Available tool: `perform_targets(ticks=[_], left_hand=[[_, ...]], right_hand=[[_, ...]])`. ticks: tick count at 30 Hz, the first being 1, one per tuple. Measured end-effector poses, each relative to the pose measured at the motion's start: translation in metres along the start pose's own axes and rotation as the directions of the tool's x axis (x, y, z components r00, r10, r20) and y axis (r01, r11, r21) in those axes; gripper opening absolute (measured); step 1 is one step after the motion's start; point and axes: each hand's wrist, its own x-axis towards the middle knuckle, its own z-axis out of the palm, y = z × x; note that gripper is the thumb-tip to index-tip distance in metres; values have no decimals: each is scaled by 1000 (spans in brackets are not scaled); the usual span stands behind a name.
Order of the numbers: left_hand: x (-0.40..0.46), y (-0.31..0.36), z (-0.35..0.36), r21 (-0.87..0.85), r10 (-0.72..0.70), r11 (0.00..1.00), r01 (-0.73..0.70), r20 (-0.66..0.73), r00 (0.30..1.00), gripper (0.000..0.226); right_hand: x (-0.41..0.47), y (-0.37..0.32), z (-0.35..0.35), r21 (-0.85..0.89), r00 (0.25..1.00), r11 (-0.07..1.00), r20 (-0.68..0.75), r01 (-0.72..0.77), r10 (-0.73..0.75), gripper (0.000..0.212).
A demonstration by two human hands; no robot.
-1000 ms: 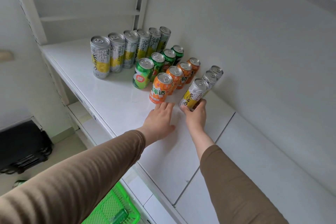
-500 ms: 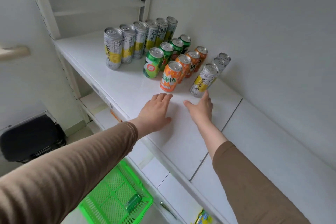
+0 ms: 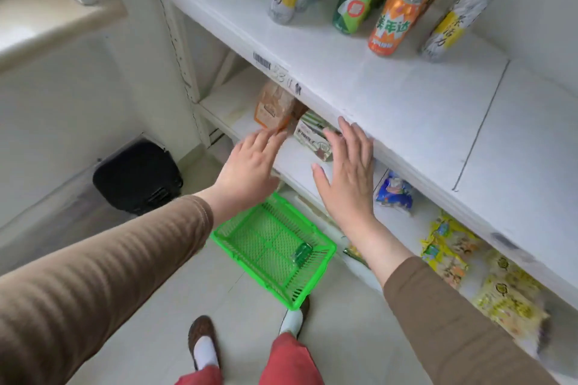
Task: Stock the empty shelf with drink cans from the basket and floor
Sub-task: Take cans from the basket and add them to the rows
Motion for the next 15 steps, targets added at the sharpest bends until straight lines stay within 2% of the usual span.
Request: perform_targets(ticks=[3, 8, 10, 12, 15], left_hand=[[-44, -26, 49, -2, -27, 1000, 28, 133, 991, 90], [-88, -50, 144, -14, -81, 996, 90, 328, 941, 92], [-101, -59, 190, -6, -85, 996, 95, 392, 916, 91], [-109, -68, 239, 13, -89, 996, 93, 438, 894, 89], [-116, -78, 318, 32, -104, 994, 103, 518, 849, 86]], right_hand=[[-51, -10, 51, 51, 994, 999, 107, 0, -6, 54], [-133, 23, 153, 27, 927, 984, 340, -178, 159, 52], [-168, 44, 201, -7, 855, 950, 433, -312, 284, 52], [-200, 65, 250, -71, 742, 897, 535, -437, 404, 51], [-244, 98, 326, -178, 598, 869, 661, -463, 454, 52]])
